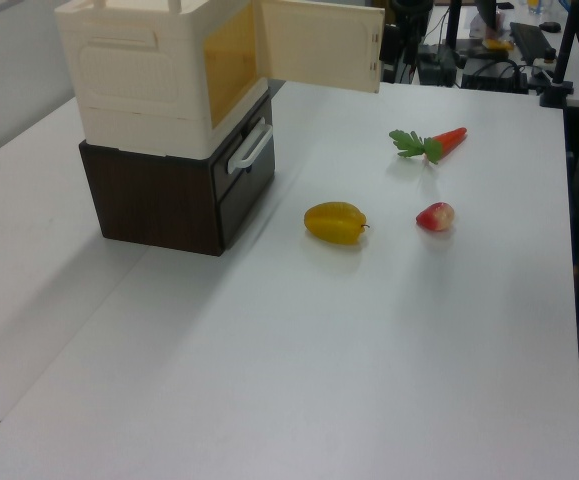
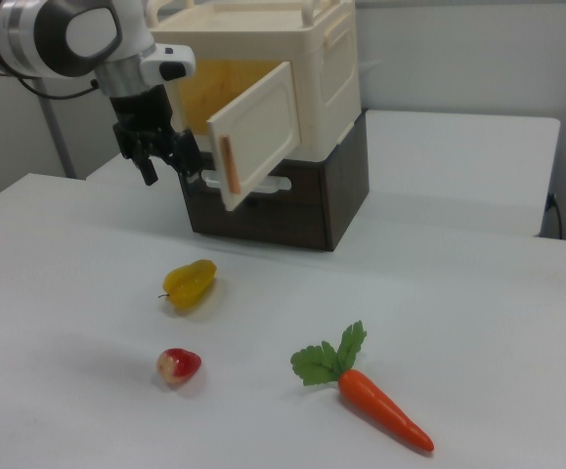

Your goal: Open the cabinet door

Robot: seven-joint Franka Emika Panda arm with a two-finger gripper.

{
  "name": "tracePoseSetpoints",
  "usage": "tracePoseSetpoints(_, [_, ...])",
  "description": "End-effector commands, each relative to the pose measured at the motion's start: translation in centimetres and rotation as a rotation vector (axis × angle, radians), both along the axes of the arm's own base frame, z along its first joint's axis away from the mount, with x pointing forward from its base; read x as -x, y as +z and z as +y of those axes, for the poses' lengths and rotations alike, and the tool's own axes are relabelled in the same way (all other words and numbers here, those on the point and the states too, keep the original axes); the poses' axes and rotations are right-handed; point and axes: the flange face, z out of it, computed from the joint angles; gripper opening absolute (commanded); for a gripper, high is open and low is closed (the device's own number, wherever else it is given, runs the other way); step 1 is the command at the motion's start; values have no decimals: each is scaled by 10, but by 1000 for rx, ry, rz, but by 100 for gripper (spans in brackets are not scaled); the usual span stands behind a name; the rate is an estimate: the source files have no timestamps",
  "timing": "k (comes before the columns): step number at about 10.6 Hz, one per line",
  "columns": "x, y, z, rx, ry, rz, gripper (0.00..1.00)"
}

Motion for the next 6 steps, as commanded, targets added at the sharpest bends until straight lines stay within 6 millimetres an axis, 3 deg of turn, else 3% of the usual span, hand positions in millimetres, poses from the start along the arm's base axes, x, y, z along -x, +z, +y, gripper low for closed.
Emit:
tracePoseSetpoints(1, [13,1,-17,6,-33,24,100])
tracePoseSetpoints(4, [13,3,-42,-1,-73,19,100])
tracePoseSetpoints(6, [13,2,-42,-2,-70,23,100])
